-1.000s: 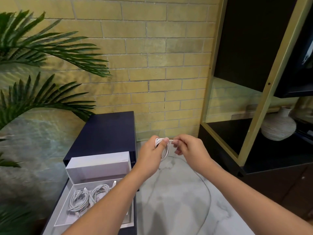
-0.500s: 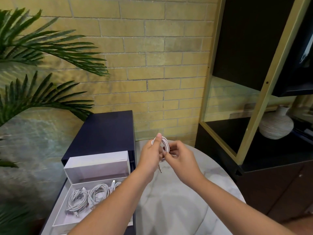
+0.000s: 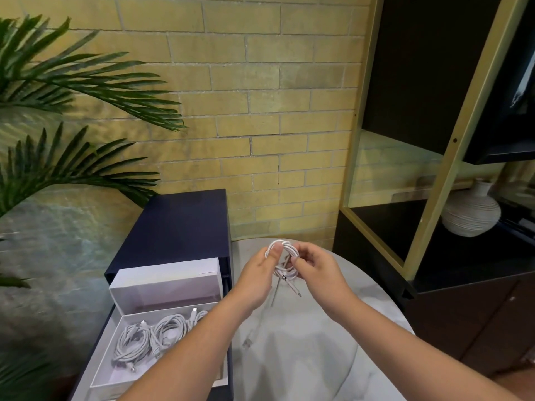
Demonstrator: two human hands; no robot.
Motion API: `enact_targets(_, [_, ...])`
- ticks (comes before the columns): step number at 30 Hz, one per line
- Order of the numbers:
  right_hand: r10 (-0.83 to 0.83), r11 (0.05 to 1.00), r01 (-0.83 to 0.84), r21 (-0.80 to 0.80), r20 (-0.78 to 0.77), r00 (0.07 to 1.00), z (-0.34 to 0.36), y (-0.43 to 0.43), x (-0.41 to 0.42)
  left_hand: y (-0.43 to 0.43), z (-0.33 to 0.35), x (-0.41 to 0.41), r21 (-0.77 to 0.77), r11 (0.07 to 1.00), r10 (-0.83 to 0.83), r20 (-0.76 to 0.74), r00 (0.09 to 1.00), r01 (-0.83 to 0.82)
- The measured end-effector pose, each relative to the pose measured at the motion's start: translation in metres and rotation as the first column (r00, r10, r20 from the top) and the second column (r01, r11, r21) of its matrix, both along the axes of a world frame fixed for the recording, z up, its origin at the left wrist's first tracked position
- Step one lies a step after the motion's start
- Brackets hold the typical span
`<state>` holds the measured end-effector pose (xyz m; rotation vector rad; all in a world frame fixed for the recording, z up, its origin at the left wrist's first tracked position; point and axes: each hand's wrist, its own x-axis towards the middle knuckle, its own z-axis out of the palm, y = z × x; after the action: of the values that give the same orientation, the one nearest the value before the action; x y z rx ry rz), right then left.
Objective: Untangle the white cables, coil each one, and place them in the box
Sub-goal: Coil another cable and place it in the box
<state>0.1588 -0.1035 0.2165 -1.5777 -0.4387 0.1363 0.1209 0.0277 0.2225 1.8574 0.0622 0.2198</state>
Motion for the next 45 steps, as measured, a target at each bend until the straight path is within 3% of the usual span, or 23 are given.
enact_targets(6, [0.096, 0.973, -0.044, 0.229, -0.220, 0.971, 0.001, 0.000, 0.003, 0.007, -0.008, 0.001, 0.129, 0.992, -0.004, 0.111, 0.994, -0.010])
enact_targets(14, [0.282, 0.903, -0.119, 0.414, -0.361, 0.889, 0.009, 0.001, 0.002, 0.013, -0.013, 0.000, 0.298, 0.953, 0.009, 0.137, 0.991, -0.050])
enact_targets(16, [0.272, 0.940, -0.180, 0.291, -0.313, 0.910, 0.011, 0.001, 0.001, 0.016, -0.015, 0.001, 0.348, 0.936, 0.008, 0.133, 0.991, -0.055])
enact_targets(18, [0.256, 0.967, -0.249, 0.059, -0.206, 0.945, 0.015, -0.002, 0.002, 0.019, -0.020, 0.001, 0.436, 0.896, 0.028, 0.130, 0.991, -0.082])
enact_targets(21, [0.317, 0.926, -0.331, -0.179, -0.107, 0.943, 0.025, -0.008, 0.004, 0.021, -0.022, -0.002, 0.513, 0.848, 0.046, 0.179, 0.983, -0.133])
enact_targets(24, [0.367, 0.874, -0.378, -0.307, -0.093, 0.925, 0.031, -0.009, 0.006, 0.020, -0.018, -0.006, 0.630, 0.759, -0.071, 0.327, 0.942, -0.161])
enact_targets(26, [0.358, 0.862, -0.356, -0.360, -0.064, 0.932, 0.033, -0.007, 0.008, 0.020, -0.013, -0.005, 0.723, 0.666, -0.146, 0.368, 0.918, -0.183])
enact_targets(30, [0.251, 0.867, -0.173, -0.467, 0.109, 0.962, 0.029, -0.005, 0.012, 0.019, -0.008, 0.000, 0.807, 0.541, -0.113, 0.351, 0.930, -0.239])
enact_targets(36, [0.094, 0.854, 0.138, -0.502, 0.409, 0.907, 0.026, -0.005, 0.007, 0.023, -0.010, 0.002, 0.817, 0.489, -0.003, 0.353, 0.936, -0.307])
enact_targets(40, [0.042, 0.893, 0.146, -0.426, 0.402, 0.915, 0.022, -0.004, 0.005, 0.021, -0.005, 0.002, 0.839, 0.443, 0.044, 0.332, 0.942, -0.316])
enact_targets(42, [0.028, 0.909, 0.123, -0.399, 0.352, 0.936, 0.020, -0.005, 0.006, 0.020, -0.005, 0.002, 0.840, 0.460, 0.042, 0.305, 0.952, -0.289])
enact_targets(43, [0.023, 0.915, 0.106, -0.390, 0.313, 0.949, 0.019, -0.005, 0.007, 0.020, -0.006, 0.002, 0.813, 0.523, 0.037, 0.279, 0.960, -0.256])
enact_targets(45, [0.017, 0.936, 0.053, -0.349, 0.193, 0.981, 0.017, -0.007, 0.011, 0.018, -0.007, 0.001, 0.637, 0.756, 0.041, 0.185, 0.982, -0.151])
